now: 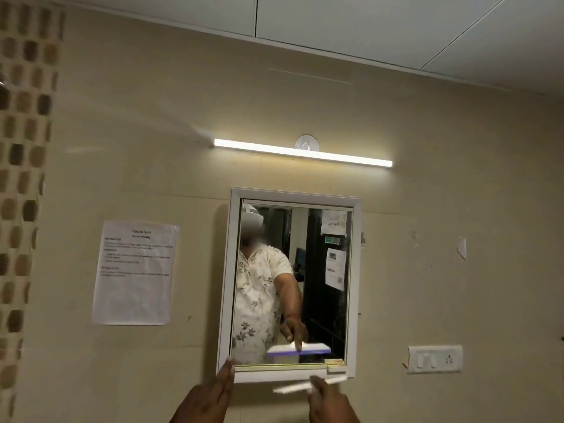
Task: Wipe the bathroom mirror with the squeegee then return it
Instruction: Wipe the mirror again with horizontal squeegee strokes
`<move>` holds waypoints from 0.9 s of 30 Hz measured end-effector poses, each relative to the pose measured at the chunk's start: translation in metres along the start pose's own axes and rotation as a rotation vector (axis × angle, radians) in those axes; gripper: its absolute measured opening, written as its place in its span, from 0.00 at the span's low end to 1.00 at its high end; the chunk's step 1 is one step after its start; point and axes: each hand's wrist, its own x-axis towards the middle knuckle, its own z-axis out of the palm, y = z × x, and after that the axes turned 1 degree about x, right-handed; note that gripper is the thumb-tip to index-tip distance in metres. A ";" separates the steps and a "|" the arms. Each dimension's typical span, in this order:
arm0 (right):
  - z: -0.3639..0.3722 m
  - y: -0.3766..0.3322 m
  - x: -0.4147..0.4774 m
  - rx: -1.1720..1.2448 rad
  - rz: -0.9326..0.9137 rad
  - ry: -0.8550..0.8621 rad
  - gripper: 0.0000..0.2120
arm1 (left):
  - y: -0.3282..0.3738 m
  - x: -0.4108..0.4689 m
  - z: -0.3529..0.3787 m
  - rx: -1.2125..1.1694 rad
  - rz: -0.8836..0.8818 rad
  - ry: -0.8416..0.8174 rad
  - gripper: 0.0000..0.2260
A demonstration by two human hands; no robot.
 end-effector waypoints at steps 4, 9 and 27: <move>-0.045 -0.052 0.005 0.001 -0.158 0.060 0.22 | 0.006 0.056 -0.038 -0.271 -0.083 -0.103 0.64; -0.105 -0.120 0.016 0.133 -0.298 0.175 0.21 | -0.015 0.136 -0.101 -0.155 -0.109 -0.095 0.59; -0.146 -0.142 0.047 0.278 -0.399 0.472 0.22 | -0.031 0.196 -0.135 0.082 -0.107 0.076 0.52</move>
